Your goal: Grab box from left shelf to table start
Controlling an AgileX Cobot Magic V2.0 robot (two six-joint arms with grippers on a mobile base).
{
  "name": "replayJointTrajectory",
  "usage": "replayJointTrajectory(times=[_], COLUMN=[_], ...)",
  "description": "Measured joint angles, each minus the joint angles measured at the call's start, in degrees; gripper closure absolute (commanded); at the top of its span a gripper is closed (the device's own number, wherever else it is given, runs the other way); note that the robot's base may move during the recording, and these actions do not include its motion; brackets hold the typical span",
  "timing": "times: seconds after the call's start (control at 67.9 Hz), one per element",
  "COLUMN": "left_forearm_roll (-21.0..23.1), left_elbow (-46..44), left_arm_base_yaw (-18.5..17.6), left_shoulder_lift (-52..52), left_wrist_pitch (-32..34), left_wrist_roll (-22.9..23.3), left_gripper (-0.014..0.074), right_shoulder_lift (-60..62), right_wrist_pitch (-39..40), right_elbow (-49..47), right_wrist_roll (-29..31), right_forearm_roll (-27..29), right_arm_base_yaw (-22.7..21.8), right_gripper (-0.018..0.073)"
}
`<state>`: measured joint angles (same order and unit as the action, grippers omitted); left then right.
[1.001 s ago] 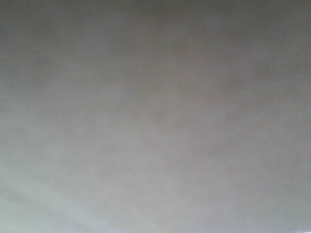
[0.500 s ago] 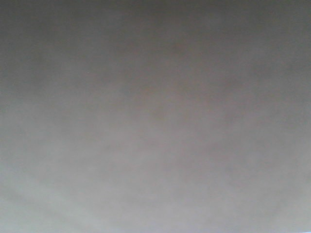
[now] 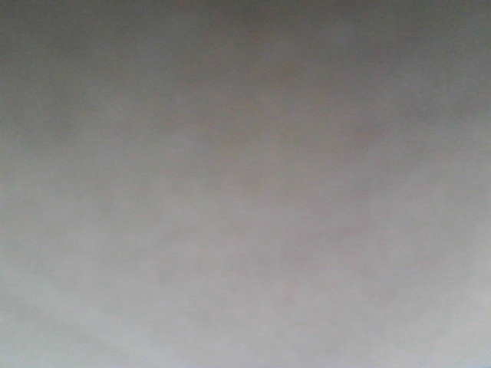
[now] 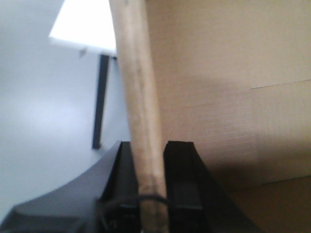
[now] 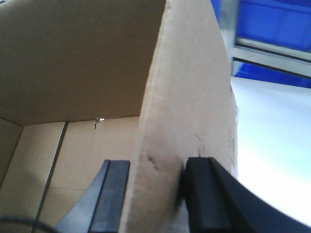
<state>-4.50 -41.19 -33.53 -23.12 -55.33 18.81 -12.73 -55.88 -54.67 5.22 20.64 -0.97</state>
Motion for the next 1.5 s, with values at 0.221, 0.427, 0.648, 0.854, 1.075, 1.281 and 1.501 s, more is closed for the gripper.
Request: replayJointTrajectory(times=[0.221,0.427,0.648,0.854,1.075,1.281,1.501], left_forearm_roll=[0.12,0.12,0.12,0.12,0.12,0.12,0.12], left_elbow=[0.13,0.22,0.22,0.22,0.22,0.22,0.22], left_arm_base_yaw=[0.0,0.0,0.0,0.0,0.0,0.0,0.0], left_shoulder_lift=[0.0,0.0,0.0,0.0,0.0,0.0,0.0], left_wrist_pitch=[0.1,0.23,0.23,0.23,0.23,0.23,0.23], left_wrist_roll=[0.0,0.0,0.0,0.0,0.0,0.0,0.0], left_gripper=[0.0688,0.0688,0.0688,0.0688,0.0688,0.0688,0.0688], right_shoulder_lift=[0.0,0.0,0.0,0.0,0.0,0.0,0.0], right_wrist_pitch=[0.0,0.0,0.0,0.0,0.0,0.0,0.0], right_elbow=[0.0,0.0,0.0,0.0,0.0,0.0,0.0], right_wrist_roll=[0.0,0.0,0.0,0.0,0.0,0.0,0.0], right_forearm_roll=[0.0,0.0,0.0,0.0,0.0,0.0,0.0], right_arm_base_yaw=[0.0,0.0,0.0,0.0,0.0,0.0,0.0], right_gripper=[0.0502,0.0502,0.0502,0.0502,0.0502,0.0502,0.0502])
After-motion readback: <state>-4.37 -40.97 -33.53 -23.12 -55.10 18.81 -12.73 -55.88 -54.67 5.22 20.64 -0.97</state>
